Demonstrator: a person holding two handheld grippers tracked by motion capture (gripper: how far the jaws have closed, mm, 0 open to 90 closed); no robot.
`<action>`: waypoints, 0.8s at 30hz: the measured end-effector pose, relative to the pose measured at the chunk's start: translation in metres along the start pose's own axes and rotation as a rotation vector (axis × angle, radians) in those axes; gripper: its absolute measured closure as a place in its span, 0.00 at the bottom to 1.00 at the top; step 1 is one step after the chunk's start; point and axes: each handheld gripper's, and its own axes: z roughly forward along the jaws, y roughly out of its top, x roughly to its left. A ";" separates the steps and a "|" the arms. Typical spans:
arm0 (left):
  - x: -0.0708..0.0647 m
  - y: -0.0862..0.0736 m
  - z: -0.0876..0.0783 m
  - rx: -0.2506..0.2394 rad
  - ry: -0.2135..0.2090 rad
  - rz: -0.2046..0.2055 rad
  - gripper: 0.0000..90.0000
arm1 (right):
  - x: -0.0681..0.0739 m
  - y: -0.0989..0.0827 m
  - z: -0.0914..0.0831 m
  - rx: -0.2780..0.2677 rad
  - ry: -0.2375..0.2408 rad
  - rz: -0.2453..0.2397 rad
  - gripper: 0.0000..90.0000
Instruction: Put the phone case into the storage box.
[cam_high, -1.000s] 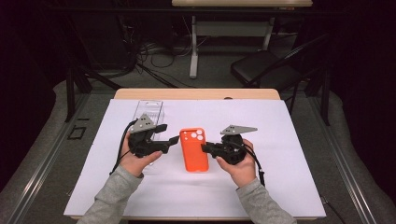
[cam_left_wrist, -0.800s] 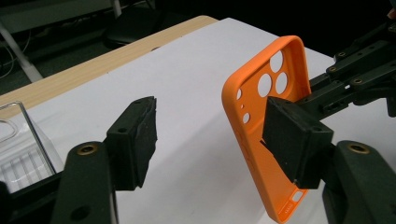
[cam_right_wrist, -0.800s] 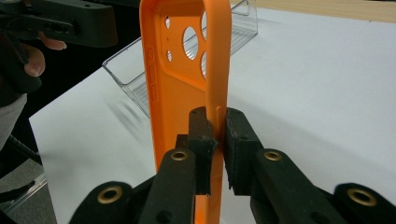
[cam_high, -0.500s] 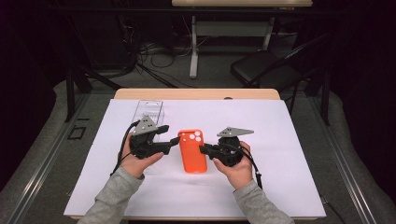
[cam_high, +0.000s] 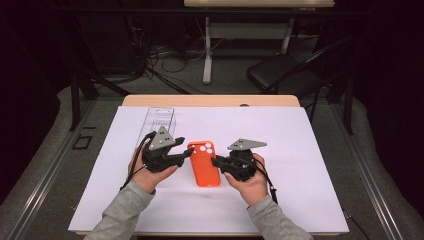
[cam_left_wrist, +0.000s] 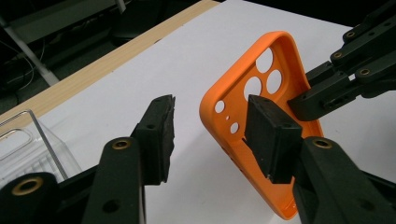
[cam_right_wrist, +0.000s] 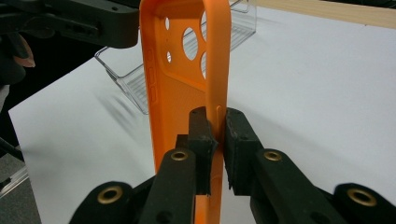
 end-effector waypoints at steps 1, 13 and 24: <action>0.000 0.000 0.000 0.003 0.002 0.006 0.60 | 0.001 0.000 0.000 0.001 -0.003 -0.003 0.92; -0.002 -0.001 0.004 0.038 0.015 0.040 0.69 | 0.007 -0.001 0.003 0.011 -0.024 -0.035 0.92; -0.004 -0.001 0.007 0.069 0.012 0.054 0.77 | 0.010 -0.002 0.005 0.019 -0.034 -0.053 0.92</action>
